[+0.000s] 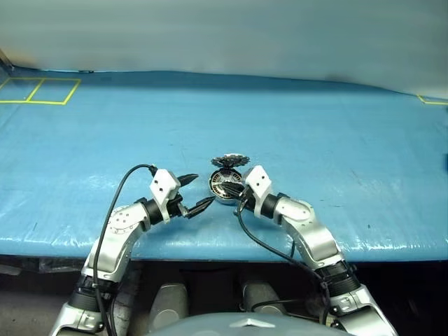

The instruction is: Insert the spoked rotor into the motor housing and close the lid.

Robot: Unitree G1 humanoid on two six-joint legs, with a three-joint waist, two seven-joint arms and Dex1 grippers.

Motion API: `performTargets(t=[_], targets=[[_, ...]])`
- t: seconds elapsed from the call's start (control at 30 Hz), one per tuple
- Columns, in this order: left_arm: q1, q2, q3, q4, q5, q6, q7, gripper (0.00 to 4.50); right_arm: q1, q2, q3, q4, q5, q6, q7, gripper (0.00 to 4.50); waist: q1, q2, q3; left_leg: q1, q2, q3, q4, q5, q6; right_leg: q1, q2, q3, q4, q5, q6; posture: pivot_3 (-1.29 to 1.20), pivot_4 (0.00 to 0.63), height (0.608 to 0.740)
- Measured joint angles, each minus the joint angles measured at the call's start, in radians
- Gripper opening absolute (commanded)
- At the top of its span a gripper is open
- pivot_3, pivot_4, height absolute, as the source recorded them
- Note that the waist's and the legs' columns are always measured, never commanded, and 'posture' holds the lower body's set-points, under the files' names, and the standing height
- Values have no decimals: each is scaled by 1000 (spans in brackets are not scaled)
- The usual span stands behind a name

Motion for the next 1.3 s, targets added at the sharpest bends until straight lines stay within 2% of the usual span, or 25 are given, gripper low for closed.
performTargets(t=[0.13, 0.23, 0.4, 0.7, 0.83, 1.0, 1.17, 1.3], targets=[[-1, 0, 6, 0, -12, 1, 1, 4157, 19, -39, -4, -117, 49, 37, 27, 51, 2, 0, 0, -3, 0, -1, -1, 0, 0, -2, 1, -1, 0, 0, 0, 0, 150, 740], [-2, 1, 29, 0, -28, 2, 4, 4157, 37, -63, -53, -137, 54, 53, -6, 51, 3, 0, 0, -6, 0, -2, 0, 0, 0, -5, 1, -1, 0, 0, 1, 0, 150, 740], [-4, 0, 42, 0, -32, 2, 11, 4157, 33, -124, -177, -86, 29, 48, -89, 51, 3, 0, 0, -6, -1, -2, 1, 0, 0, -4, 0, -1, -1, 0, 1, 0, 150, 740], [-17, -18, 36, 0, -30, 2, 20, 4157, -127, -118, -215, 73, -63, -35, -198, 51, -1, 1, 1, -6, 0, -1, 1, 0, 0, -4, 2, 0, 0, 4, 6, 0, 150, 740], [-19, -20, 31, 5, -29, 2, 23, 4157, -221, -66, -178, 135, -55, -58, -147, 51, -3, 3, 2, -6, 0, -1, 1, 0, 0, -5, 2, 0, 0, 4, 6, 0, 150, 740], [-14, -20, 31, 6, -28, 0, 24, 4157, -280, -62, -91, 162, -51, -54, -29, 51, 3, 3, 2, -7, 0, -2, 1, 0, 0, -5, 1, -1, -1, 6, 2, 0, 150, 740], [1, -19, 31, 6, -25, 0, 28, 4157, -277, -106, -10, 121, -29, 5, 117, 51, 2, 3, 2, -7, 0, -2, 1, 0, 0, -5, 1, -1, -1, 7, 2, 0, 150, 740], [15, -19, 27, 6, -21, 0, 33, 4157, -251, -150, 36, 105, -73, 10, 135, 51, 2, 3, 2, -6, 0, -2, 2, 0, 0, -5, 1, -1, 0, 6, 2, 0, 150, 740]])
